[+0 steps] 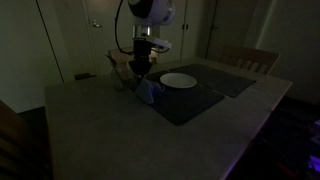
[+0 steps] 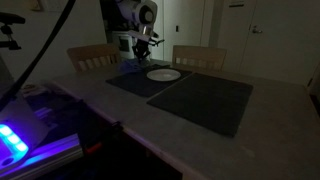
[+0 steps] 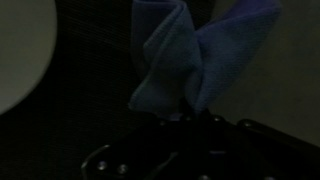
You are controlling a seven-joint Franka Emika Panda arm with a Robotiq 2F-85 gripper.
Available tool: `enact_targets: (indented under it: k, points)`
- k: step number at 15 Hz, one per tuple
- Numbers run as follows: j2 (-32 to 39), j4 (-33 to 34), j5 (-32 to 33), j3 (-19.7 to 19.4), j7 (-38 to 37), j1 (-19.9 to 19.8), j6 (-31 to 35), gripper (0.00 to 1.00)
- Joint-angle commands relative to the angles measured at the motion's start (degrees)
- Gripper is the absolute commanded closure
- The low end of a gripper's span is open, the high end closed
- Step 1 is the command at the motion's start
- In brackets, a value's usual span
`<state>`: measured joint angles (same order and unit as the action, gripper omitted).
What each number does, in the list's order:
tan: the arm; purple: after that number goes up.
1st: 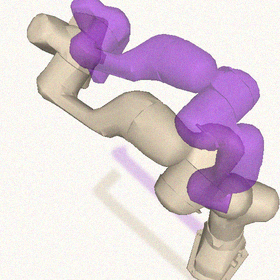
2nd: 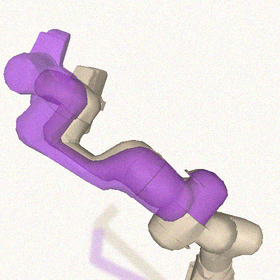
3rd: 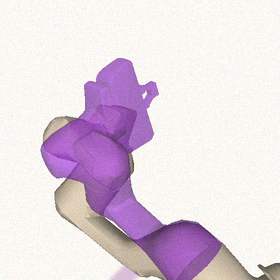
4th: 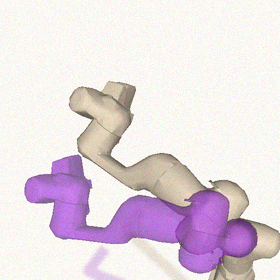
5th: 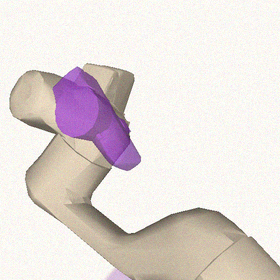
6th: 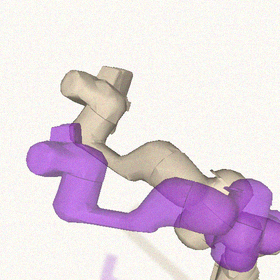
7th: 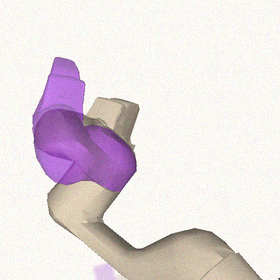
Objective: Use the blue towel to wipe the white plate
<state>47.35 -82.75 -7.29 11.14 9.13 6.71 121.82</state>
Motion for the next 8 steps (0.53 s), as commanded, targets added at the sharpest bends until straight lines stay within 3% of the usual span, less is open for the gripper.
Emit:
enact_targets:
  k: [1, 7, 8]
  points:
    - [0.74, -3.99, 1.29, 0.71, 5.74, 0.29, 6.94, 0.98]
    - [2.26, -5.64, 2.0, 0.78, 7.67, 0.29, 10.06, 0.98]
    - [1.95, -5.57, 2.08, 0.57, 7.31, 0.34, 9.92, 0.68]
